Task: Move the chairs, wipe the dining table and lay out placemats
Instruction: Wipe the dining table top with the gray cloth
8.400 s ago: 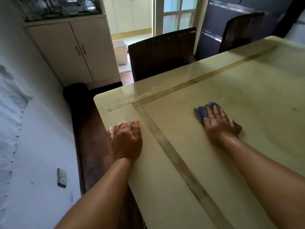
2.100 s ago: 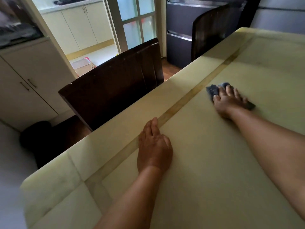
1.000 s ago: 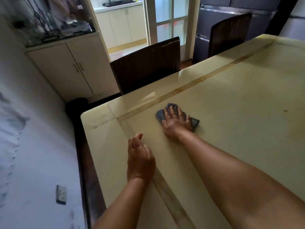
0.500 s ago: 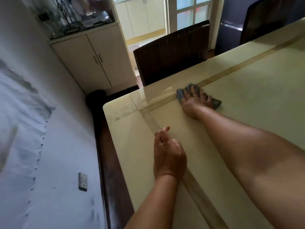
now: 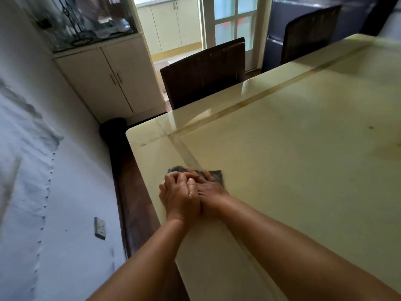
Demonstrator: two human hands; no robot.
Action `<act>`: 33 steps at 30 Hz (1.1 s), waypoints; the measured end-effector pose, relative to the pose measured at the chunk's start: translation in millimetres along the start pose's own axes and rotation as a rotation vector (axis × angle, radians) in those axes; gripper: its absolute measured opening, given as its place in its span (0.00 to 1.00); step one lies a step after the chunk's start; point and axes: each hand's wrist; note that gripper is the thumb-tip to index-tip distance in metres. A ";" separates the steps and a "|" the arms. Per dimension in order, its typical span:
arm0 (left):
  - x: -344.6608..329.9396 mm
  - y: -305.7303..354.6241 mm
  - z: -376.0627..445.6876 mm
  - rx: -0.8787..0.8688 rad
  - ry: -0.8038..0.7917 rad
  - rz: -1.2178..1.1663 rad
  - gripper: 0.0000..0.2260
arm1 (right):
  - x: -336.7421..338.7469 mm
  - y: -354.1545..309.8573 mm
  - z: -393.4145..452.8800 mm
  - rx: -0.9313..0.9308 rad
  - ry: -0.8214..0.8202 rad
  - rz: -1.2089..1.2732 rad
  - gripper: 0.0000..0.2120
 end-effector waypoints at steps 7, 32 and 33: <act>11.0 24.2 -89.0 -0.148 -0.242 -0.259 0.18 | -23.4 -6.1 -108.6 -0.154 -0.004 0.168 0.28; -24.3 81.8 -247.5 -0.146 -0.512 -0.141 0.15 | -80.3 8.1 -363.4 -0.698 -0.094 0.377 0.27; -28.6 84.5 -253.7 -0.141 -0.509 -0.117 0.15 | -86.1 19.8 -371.6 -0.760 -0.112 0.389 0.27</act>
Point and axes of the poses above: each hand's wrist, its own z-axis towards the middle knuckle, its own x-axis out of the back of the hand, y = z × x, and after that the axes turned 14 degrees about -z, right-handed
